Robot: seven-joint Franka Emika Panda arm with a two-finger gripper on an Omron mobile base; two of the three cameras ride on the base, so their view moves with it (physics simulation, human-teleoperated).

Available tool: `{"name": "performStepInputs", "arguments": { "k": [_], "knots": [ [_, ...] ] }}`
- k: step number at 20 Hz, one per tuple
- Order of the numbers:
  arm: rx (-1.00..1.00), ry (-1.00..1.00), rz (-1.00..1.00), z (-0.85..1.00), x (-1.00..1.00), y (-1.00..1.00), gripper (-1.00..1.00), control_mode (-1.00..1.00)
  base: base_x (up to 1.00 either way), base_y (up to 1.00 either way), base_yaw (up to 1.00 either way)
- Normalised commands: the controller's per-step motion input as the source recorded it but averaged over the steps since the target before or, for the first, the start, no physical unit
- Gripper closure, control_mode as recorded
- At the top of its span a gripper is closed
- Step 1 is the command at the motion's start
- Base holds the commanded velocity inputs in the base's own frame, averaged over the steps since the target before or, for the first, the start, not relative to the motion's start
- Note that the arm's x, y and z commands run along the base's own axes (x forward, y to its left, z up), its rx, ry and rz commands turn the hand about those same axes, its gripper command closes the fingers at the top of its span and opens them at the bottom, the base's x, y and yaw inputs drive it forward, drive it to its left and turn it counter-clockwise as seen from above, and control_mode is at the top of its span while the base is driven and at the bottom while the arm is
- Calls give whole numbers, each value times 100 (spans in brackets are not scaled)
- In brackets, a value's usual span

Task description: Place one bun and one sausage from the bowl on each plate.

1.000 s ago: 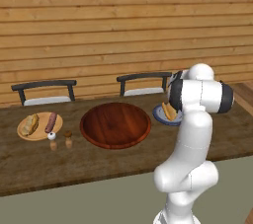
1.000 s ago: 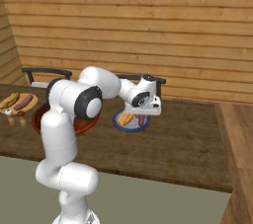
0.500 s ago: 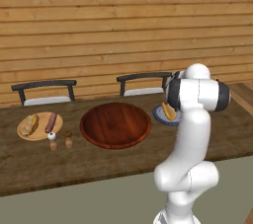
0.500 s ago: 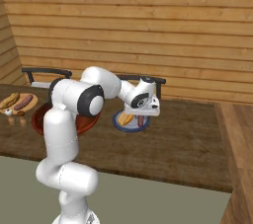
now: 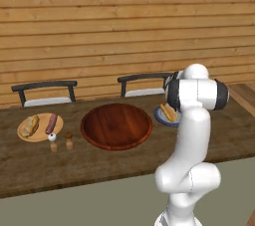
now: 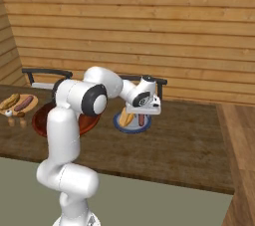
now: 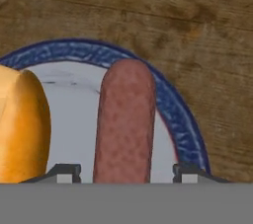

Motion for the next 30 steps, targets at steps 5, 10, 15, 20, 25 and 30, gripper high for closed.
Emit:
{"name": "performStepInputs", "arguments": {
  "k": [5,10,15,20,25,30],
  "knots": [
    [0,-6,-4,21,-46,0,-100,-100,0,0,0],
    [-1,-4,-3,79,-78,27,-100,-100,0,0,0],
    [-6,0,-5,92,-51,68,-100,-100,0,0,0],
    [-5,0,-6,89,-85,78,-100,-100,0,0,0],
    [0,0,-9,72,-100,48,-100,-100,0,0,0],
    [-1,0,-8,59,-100,66,-100,-100,0,0,0]
  ]
}}
